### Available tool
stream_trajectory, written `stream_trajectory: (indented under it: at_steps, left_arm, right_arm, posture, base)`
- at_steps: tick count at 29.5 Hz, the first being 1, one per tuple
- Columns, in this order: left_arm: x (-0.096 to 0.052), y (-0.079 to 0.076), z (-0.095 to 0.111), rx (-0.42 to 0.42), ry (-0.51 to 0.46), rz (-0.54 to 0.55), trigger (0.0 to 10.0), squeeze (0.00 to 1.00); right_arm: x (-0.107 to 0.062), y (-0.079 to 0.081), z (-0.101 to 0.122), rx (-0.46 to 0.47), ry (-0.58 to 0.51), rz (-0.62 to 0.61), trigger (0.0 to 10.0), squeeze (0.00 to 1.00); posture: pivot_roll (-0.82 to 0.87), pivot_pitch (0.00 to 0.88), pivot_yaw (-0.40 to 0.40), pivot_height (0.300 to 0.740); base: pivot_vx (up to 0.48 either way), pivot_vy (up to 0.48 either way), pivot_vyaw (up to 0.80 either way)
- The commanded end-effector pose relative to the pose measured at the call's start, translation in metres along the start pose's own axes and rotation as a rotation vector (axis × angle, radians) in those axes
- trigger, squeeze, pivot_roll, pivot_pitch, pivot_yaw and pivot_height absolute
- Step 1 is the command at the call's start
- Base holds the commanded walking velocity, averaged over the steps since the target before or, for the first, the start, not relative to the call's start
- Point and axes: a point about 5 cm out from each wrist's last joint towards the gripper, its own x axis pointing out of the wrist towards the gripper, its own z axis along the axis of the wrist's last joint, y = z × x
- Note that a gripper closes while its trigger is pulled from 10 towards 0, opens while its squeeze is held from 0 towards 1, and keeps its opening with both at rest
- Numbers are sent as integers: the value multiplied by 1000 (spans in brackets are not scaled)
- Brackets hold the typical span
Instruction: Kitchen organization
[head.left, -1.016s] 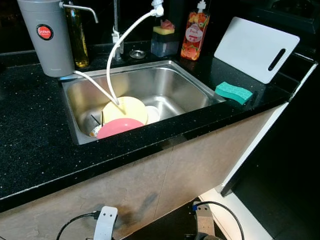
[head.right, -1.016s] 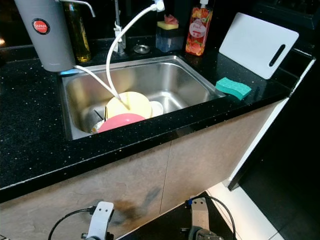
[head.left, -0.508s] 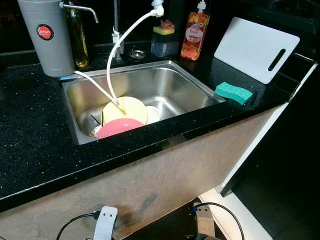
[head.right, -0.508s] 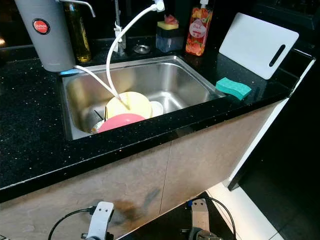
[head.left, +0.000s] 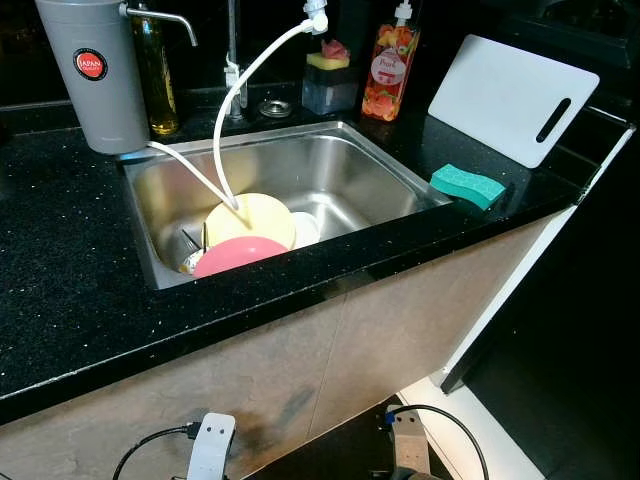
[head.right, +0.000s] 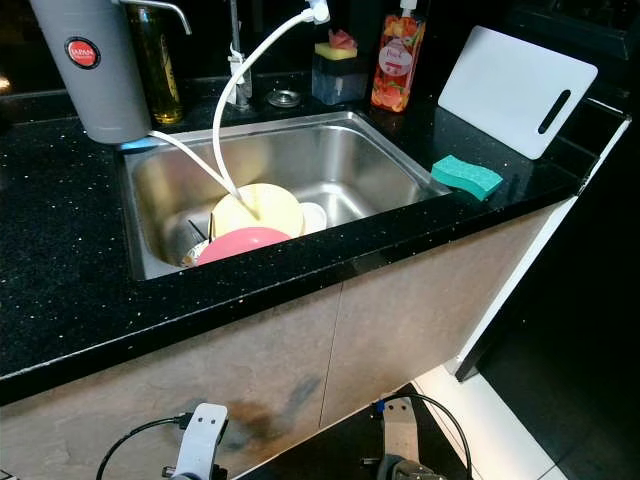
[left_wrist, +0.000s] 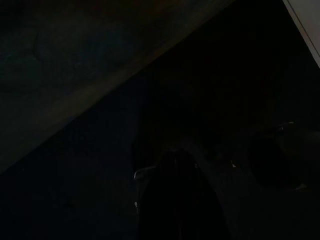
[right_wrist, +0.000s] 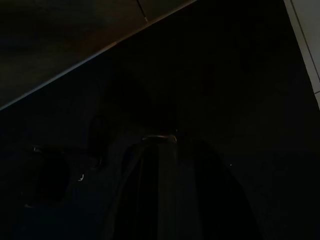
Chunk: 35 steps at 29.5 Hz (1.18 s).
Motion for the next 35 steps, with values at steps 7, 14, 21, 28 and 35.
stream_trajectory:
  at_steps: [7,14,21,28,35]
  left_arm:
    - [0,-2,-9,-11,29,3,10000,0]
    - [0,-2,-9,-12,28,2,10000,0]
    - [0,-2,-8,-13,27,2,10000,0]
    - [0,-2,-8,-13,27,1,10000,0]
    - [0,-2,-7,-12,26,3,10000,0]
  right_arm:
    - [0,-3,-7,13,23,-3,10000,0]
    - [0,-3,-7,21,23,-4,10000,0]
    - [0,-2,-8,25,23,-4,10000,0]
    - [0,0,-5,25,20,-4,10000,0]
    - [0,2,-1,26,16,-4,10000,0]
  posture:
    - [72,117,-102,740]
    - [72,121,-102,740]
    - [72,121,-102,740]
    - [72,121,-102,740]
    - [71,122,-100,740]
  base:
    - [0,0,0]
    - [0,0,0]
    - [0,0,0]
    - [0,0,0]
    - [0,0,0]
